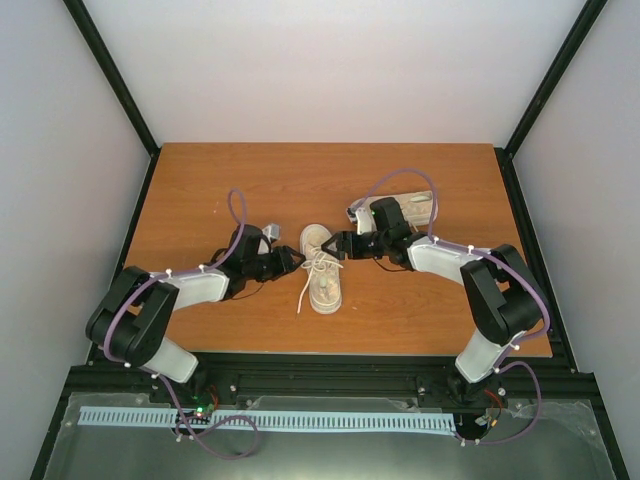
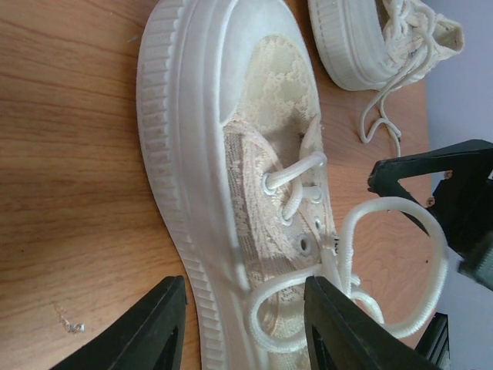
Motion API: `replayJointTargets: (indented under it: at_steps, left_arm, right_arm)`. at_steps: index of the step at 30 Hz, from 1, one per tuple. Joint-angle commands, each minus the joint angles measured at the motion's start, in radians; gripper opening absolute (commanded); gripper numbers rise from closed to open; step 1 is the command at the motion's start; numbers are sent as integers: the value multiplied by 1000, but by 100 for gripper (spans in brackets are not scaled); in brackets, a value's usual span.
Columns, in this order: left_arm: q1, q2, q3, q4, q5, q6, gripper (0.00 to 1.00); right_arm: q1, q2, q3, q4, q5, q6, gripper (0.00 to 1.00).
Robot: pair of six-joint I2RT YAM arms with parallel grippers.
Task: Tie the shoes
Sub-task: Tie the shoelace on the shoe.
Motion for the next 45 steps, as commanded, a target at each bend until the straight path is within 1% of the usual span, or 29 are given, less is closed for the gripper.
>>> replayJointTargets:
  at_steps: [1, 4, 6, 12, 19, 25, 28, 30, 31, 33, 35, 38, 39, 45]
  left_arm:
    - [9, 36, 31, 61, 1, -28, 45]
    - [9, 43, 30, 73, 3, -31, 46]
    - [9, 45, 31, 76, 3, -31, 46]
    - [9, 69, 34, 104, 24, -41, 48]
    - [9, 89, 45, 118, 58, -42, 45]
    - [9, 112, 48, 142, 91, -52, 36]
    - [9, 116, 48, 149, 102, -56, 27]
    - [9, 113, 46, 147, 100, -56, 22]
    - [9, 109, 45, 144, 97, -54, 20]
    - [9, 108, 43, 143, 94, -54, 18]
    - [10, 108, 43, 143, 95, -54, 14]
    - [9, 106, 41, 142, 90, -53, 4]
    - [9, 101, 39, 140, 87, -52, 1]
    - [9, 56, 7, 85, 21, -24, 1]
  right_arm:
    - [2, -4, 18, 44, -31, 24, 75]
    - [2, -14, 17, 53, -38, 33, 77]
    - [2, -15, 21, 42, -29, 27, 77]
    - [11, 21, 34, 15, -44, 14, 68]
    - [36, 49, 69, -18, -49, -7, 62]
    - [42, 61, 76, -26, -54, -11, 50]
    - [45, 69, 86, -36, -68, -22, 44]
    - [46, 69, 88, -41, -67, -28, 37]
    - [46, 67, 87, -43, -66, -31, 33]
    - [46, 67, 89, -50, -66, -35, 29]
    - [46, 67, 93, -55, -67, -38, 22]
    - [45, 60, 95, -54, -55, -36, 7]
    - [45, 54, 93, -52, -44, -34, 4]
    - [30, 28, 76, -48, 110, 11, 3]
